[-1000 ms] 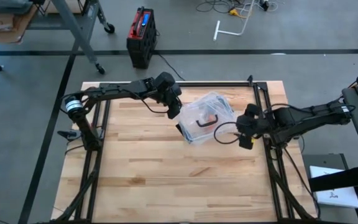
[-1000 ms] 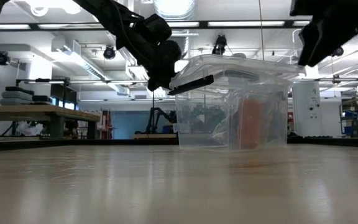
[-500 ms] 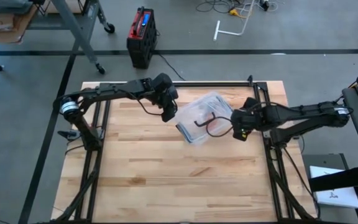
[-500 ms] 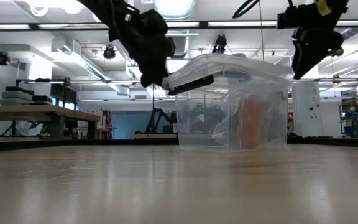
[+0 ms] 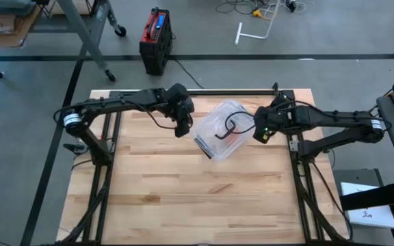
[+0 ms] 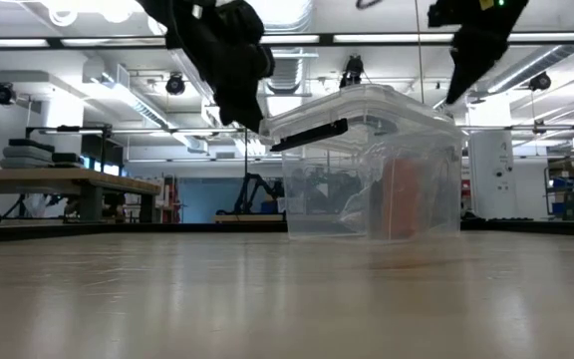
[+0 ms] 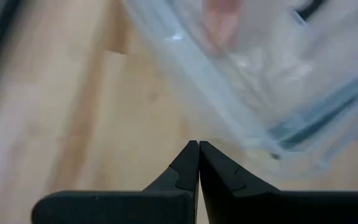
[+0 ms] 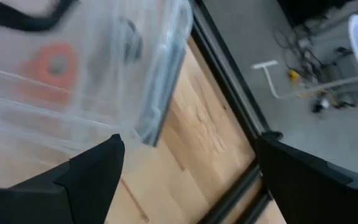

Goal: Roll bandage
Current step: Close the transparent bin

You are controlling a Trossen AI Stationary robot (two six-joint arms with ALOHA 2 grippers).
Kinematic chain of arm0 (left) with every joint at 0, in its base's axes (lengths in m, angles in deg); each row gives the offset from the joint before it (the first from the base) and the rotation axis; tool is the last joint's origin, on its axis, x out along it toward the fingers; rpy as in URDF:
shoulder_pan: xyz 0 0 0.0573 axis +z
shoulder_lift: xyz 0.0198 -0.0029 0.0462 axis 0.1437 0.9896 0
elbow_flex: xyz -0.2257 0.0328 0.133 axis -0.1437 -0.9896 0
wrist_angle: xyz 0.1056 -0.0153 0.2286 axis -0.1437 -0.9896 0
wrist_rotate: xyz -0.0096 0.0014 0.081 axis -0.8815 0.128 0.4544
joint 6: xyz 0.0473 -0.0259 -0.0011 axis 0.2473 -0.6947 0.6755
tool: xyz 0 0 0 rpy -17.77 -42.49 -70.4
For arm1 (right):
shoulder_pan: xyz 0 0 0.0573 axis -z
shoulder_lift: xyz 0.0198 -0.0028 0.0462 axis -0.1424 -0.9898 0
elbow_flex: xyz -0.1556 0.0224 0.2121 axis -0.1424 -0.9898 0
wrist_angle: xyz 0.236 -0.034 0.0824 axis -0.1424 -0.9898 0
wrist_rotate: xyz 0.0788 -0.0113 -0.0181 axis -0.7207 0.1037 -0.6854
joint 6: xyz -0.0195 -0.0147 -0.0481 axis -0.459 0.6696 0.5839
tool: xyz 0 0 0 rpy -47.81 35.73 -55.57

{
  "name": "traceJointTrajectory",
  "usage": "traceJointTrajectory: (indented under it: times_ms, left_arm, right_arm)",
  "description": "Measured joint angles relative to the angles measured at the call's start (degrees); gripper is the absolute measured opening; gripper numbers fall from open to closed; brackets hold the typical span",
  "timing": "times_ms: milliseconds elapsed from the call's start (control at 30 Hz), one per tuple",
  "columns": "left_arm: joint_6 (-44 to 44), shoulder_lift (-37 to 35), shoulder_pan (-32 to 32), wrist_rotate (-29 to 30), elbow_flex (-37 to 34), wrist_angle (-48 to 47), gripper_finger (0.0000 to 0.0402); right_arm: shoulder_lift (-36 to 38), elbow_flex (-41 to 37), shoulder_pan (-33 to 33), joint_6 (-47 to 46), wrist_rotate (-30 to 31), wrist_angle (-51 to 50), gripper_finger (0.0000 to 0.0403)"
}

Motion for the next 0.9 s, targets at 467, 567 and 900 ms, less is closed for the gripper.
traceJointTrajectory:
  times_ms: [467,567,900]
  left_arm:
    - [-2.75,-11.14,-0.94,6.47,-1.97,-0.34,0.0002]
    - [-3.88,-12.81,-1.88,6.42,-3.32,-0.37,0.0003]
    - [-6.29,-15.56,-3.52,6.42,-7.1,0.41,0.0001]
  right_arm:
    - [-5.43,-2.34,2.72,-3.28,-0.98,9.89,0.0353]
    - [-6.29,-2.67,2.95,-3.45,-0.39,9.98,0.0353]
    - [-4.17,-0.37,2.89,-7.76,-2.81,-1.07,0.0353]
